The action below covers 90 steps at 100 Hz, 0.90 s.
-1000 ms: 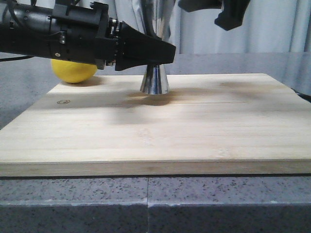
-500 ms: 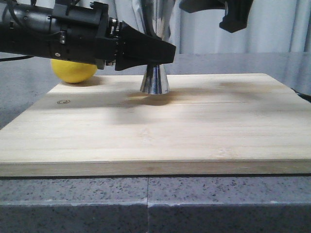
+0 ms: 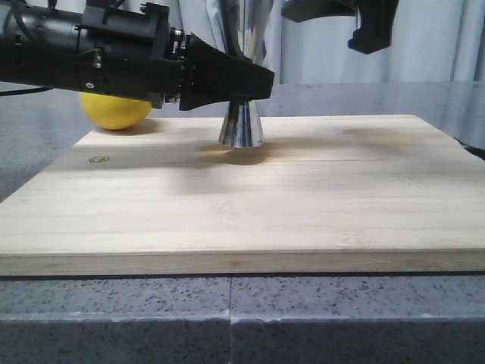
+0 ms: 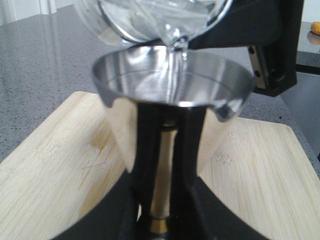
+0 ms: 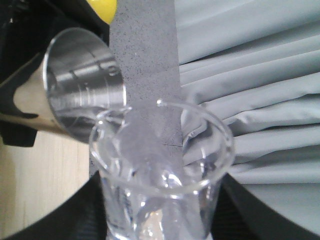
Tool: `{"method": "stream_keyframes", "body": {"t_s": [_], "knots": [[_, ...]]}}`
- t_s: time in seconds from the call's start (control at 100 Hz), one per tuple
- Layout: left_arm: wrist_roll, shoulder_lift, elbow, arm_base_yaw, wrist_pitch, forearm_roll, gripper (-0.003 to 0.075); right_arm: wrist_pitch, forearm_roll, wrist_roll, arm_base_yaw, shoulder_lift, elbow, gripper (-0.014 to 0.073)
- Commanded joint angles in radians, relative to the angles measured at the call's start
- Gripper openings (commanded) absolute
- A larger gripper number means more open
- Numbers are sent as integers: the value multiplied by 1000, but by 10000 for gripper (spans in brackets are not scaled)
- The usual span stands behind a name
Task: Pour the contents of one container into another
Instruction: 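Tilt the beaker with the right gripper, pouring liquid into the jigger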
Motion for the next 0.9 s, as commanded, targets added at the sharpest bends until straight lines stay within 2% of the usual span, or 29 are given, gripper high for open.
{"method": "stream_keyframes", "body": {"t_s": [0.0, 0.89], "knots": [[-8, -42, -28, -9, 115, -67, 62, 18, -3, 2, 2, -33, -38, 270], [-8, -42, -28, -9, 115, -66, 61, 32, -31, 2, 2, -33, -43, 270]]}}
